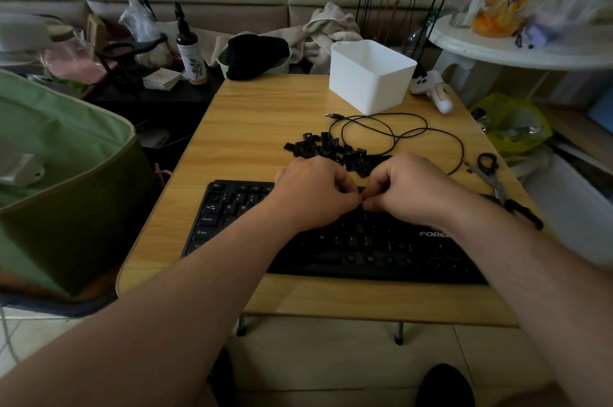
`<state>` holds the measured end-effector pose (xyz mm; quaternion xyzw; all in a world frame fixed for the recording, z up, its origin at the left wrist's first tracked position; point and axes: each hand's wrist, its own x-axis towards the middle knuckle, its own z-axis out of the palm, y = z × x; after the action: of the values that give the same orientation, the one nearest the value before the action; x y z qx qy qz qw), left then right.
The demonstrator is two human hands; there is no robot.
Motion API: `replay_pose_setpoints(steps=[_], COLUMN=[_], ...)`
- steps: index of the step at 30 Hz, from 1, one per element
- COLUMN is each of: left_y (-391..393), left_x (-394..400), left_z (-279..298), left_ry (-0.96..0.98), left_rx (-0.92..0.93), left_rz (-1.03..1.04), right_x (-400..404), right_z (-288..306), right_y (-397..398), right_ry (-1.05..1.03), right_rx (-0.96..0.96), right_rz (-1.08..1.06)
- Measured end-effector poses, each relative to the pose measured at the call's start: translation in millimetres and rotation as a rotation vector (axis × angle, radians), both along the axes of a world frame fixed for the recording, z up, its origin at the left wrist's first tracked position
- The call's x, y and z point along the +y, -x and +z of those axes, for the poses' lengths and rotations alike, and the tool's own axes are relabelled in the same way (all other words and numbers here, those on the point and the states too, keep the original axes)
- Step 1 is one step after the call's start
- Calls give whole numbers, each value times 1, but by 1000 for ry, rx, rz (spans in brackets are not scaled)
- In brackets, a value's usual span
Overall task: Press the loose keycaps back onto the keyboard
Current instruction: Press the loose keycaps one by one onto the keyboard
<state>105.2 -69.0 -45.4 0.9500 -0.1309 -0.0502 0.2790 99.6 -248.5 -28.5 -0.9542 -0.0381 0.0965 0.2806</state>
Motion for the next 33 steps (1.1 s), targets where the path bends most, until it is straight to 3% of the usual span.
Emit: replay_pose_setpoints(steps=[9,28,33], left_y=[0,-3,-2], left_x=[-1,0,4], left_z=[-1,4,3], left_ry=[36,-77,40], left_rx=[23,0,68], left_rz=[16,41,22], right_x=[-3,6,1], right_z=[1,-1,1], right_y=[2,3,2], right_ry=[-32,133,115], right_rx=[14,-72,-54], right_rz=[-1,44,75])
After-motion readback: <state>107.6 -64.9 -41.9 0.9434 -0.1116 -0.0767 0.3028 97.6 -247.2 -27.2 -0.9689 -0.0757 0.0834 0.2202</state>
